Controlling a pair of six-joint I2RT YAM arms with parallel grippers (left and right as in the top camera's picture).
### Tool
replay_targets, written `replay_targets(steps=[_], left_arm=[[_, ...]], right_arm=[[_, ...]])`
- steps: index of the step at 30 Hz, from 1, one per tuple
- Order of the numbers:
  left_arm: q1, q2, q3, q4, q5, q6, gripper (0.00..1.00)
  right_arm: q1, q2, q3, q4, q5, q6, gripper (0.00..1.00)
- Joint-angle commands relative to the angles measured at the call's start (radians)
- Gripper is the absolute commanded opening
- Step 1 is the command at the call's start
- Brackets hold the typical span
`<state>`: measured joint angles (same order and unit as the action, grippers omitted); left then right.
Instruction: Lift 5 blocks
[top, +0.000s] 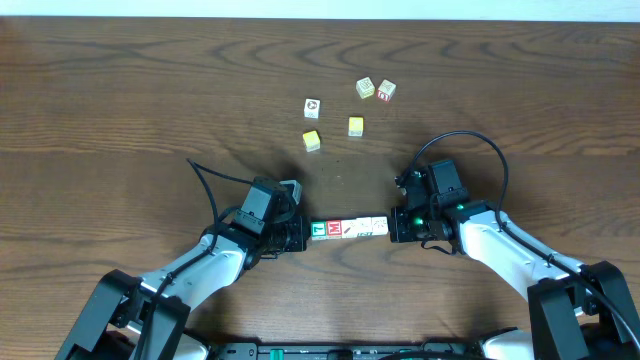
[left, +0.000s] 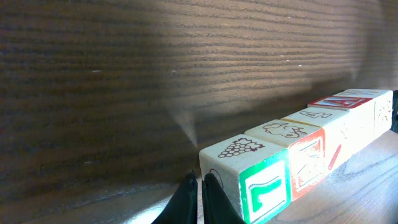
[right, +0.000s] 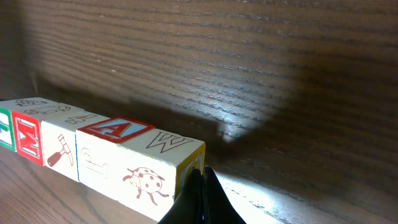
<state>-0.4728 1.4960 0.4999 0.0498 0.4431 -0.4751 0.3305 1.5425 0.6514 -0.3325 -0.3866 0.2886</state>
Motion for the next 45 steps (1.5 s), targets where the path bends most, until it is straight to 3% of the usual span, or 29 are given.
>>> replay_targets(steps=[1, 45], left_arm=[[-0.018, 0.005, 0.030, 0.020, 0.116, -0.009, 0.07], [-0.018, 0.004, 0.048, 0.020, 0.166, -0.058, 0.07]], right_arm=[[0.047, 0.000, 0.009, 0.003, -0.154, 0.013, 0.01], [0.051, 0.000, 0.009, 0.006, -0.165, 0.012, 0.01]])
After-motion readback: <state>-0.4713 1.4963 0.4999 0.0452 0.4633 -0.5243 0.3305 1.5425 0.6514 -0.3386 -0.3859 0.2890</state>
